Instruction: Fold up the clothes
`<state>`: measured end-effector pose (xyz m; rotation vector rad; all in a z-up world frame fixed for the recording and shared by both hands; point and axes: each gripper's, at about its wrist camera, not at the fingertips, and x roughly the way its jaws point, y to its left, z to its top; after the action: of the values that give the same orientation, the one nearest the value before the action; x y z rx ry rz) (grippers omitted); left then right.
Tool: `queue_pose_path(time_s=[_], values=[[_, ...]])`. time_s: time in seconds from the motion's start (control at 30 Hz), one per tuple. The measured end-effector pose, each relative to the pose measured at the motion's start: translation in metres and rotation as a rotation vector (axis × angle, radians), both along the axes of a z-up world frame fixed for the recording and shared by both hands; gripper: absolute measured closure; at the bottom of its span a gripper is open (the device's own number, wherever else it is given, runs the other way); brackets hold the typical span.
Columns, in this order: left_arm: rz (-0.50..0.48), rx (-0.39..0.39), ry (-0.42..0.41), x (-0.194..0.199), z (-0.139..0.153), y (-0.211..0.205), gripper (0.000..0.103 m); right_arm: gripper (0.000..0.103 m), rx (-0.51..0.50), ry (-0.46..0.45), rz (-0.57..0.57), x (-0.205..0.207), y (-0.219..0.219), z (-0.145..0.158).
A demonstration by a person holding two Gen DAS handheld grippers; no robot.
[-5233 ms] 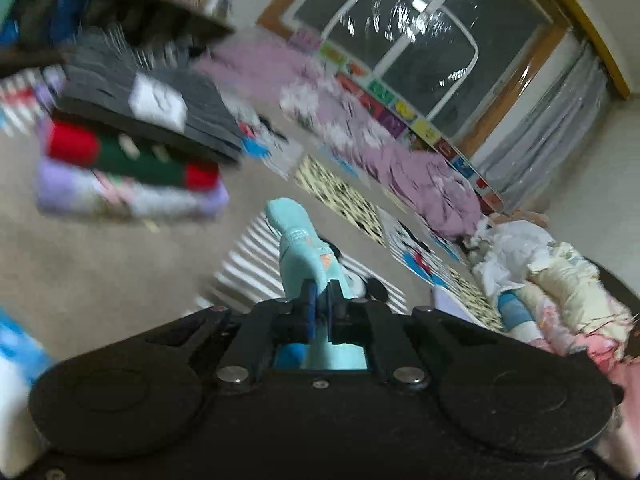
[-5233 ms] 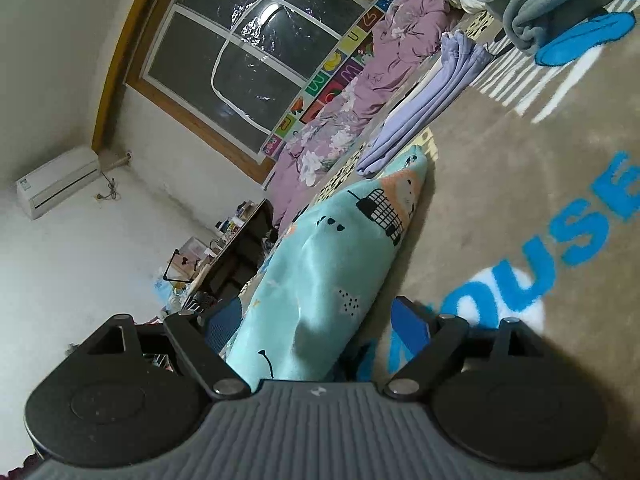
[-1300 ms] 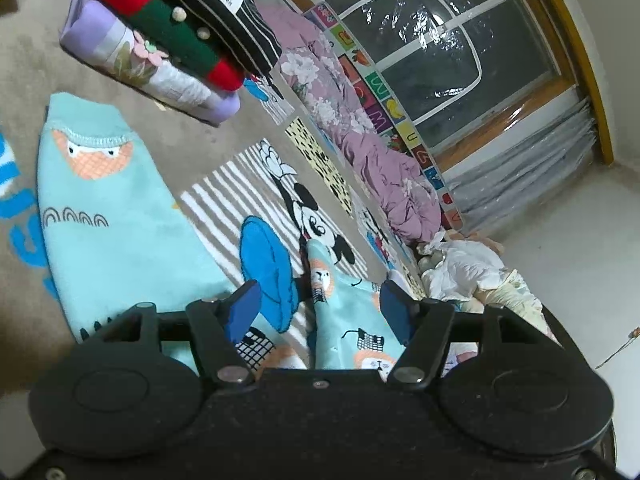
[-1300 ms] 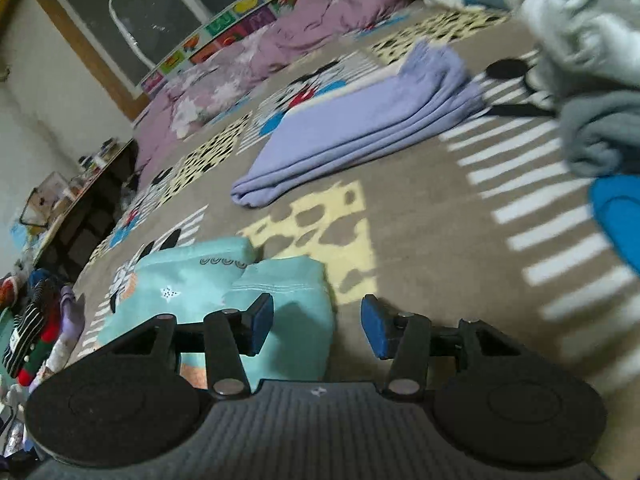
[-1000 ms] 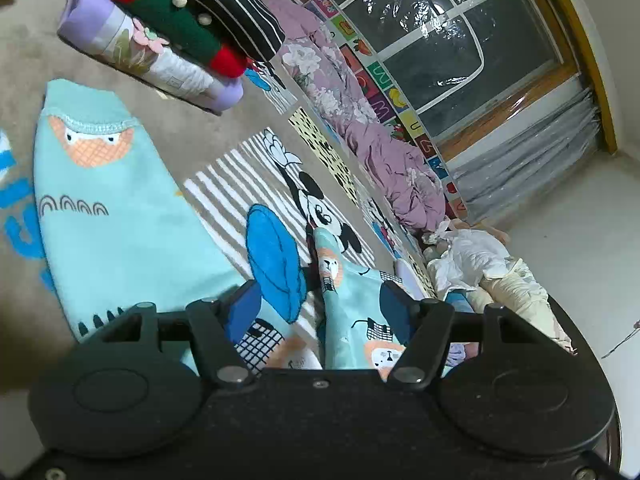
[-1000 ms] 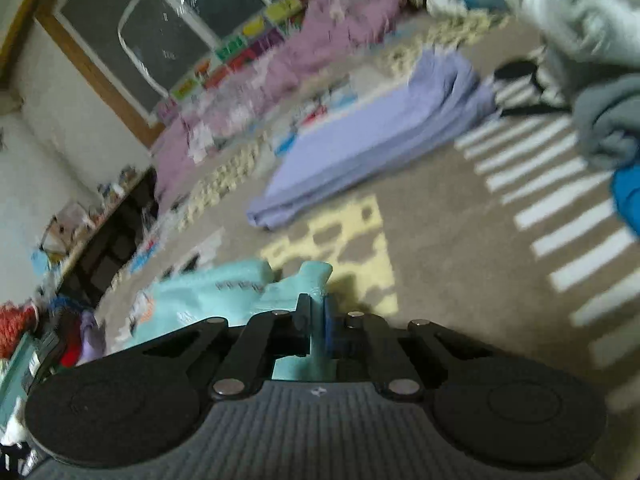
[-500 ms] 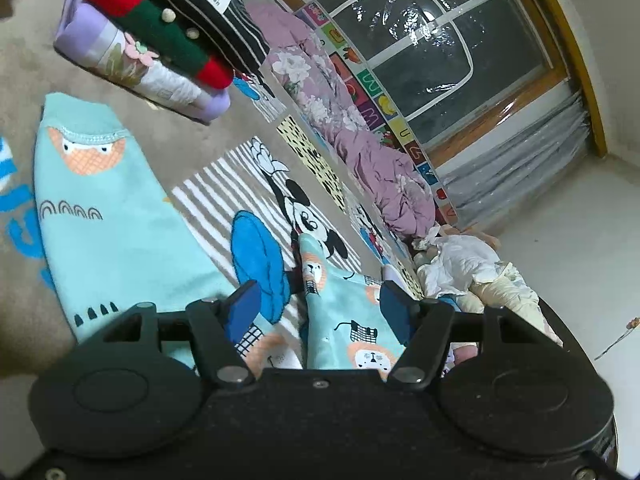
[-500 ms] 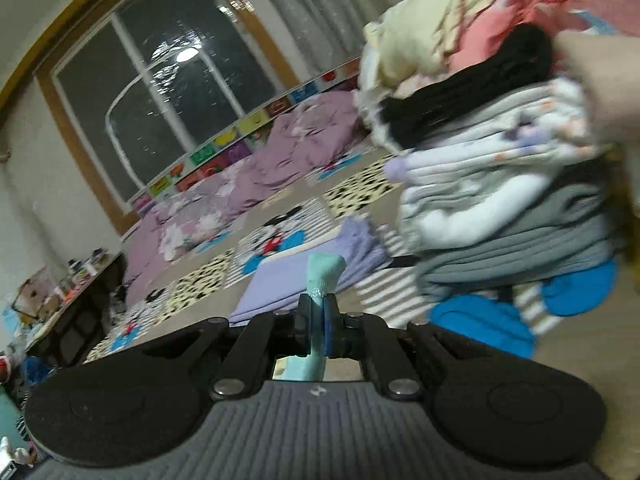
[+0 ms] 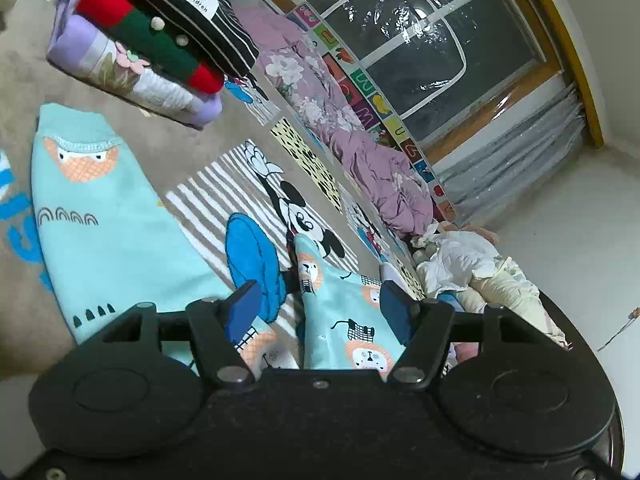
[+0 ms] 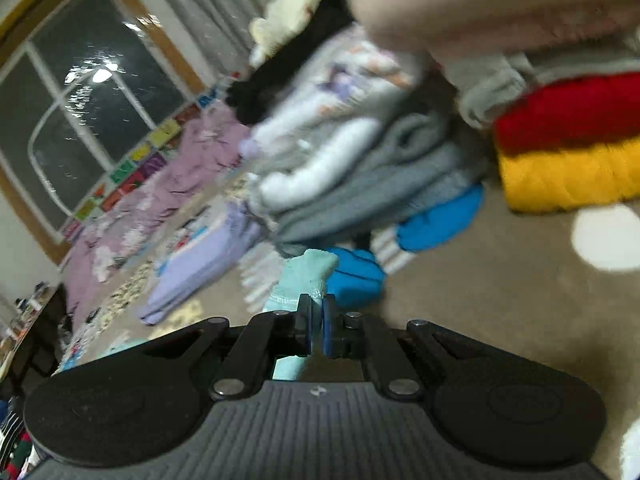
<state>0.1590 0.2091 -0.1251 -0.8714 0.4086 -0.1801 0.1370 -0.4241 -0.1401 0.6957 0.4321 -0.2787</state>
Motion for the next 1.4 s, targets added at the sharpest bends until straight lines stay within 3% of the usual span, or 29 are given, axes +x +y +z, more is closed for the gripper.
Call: queue_pose_path(time_s=[0.2, 0.33, 0.47, 0.6, 0.73, 0.93, 1.0, 1.07, 1.1, 1.13, 1.3, 1.37, 1.4], values=[[-0.024, 0.035, -0.006, 0.0, 0.003, -0.007, 0.038, 0.087, -0.004, 0.107, -0.036, 0.01, -0.001, -0.02], [-0.058, 0.092, -0.02, 0.0, 0.009, -0.019, 0.038, 0.07, 0.005, 0.078, -0.083, -0.001, -0.003, -0.018], [-0.137, 0.17, -0.064, -0.004, 0.019, -0.045, 0.038, 0.066, 0.057, 0.021, -0.09, -0.017, -0.002, -0.016], [-0.272, 0.268, -0.135, -0.018, 0.031, -0.09, 0.038, 0.049, 0.134, 0.004, -0.017, -0.026, 0.014, -0.02], [-0.434, 0.38, -0.205, -0.04, 0.038, -0.139, 0.037, 0.047, 0.148, 0.037, -0.007, -0.021, 0.022, -0.029], [-0.628, 0.652, -0.265, -0.072, 0.03, -0.215, 0.037, 0.04, 0.217, 0.012, -0.072, -0.01, 0.003, -0.04], [-0.651, 0.731, -0.27, -0.078, 0.023, -0.234, 0.037, 0.041, 0.24, 0.004, -0.094, -0.006, -0.004, -0.044], [-0.675, 0.777, -0.273, -0.081, 0.016, -0.245, 0.037, 0.053, 0.271, -0.012, -0.099, 0.0, -0.009, -0.048], [-0.68, 0.802, -0.276, -0.083, 0.014, -0.249, 0.037, 0.078, 0.302, -0.017, -0.086, 0.005, -0.011, -0.052], [-0.682, 0.829, -0.28, -0.084, 0.012, -0.252, 0.037, 0.097, 0.331, -0.022, -0.075, 0.009, -0.014, -0.056], [-0.688, 0.944, -0.275, -0.087, 0.002, -0.263, 0.037, 0.097, 0.271, -0.091, -0.114, -0.003, -0.02, -0.047], [-0.696, 0.989, -0.277, -0.088, -0.005, -0.267, 0.037, 0.097, 0.291, -0.066, -0.092, -0.001, -0.024, -0.052], [-0.698, 1.001, -0.28, -0.088, -0.007, -0.269, 0.038, 0.092, 0.302, -0.042, -0.086, 0.0, -0.026, -0.056]])
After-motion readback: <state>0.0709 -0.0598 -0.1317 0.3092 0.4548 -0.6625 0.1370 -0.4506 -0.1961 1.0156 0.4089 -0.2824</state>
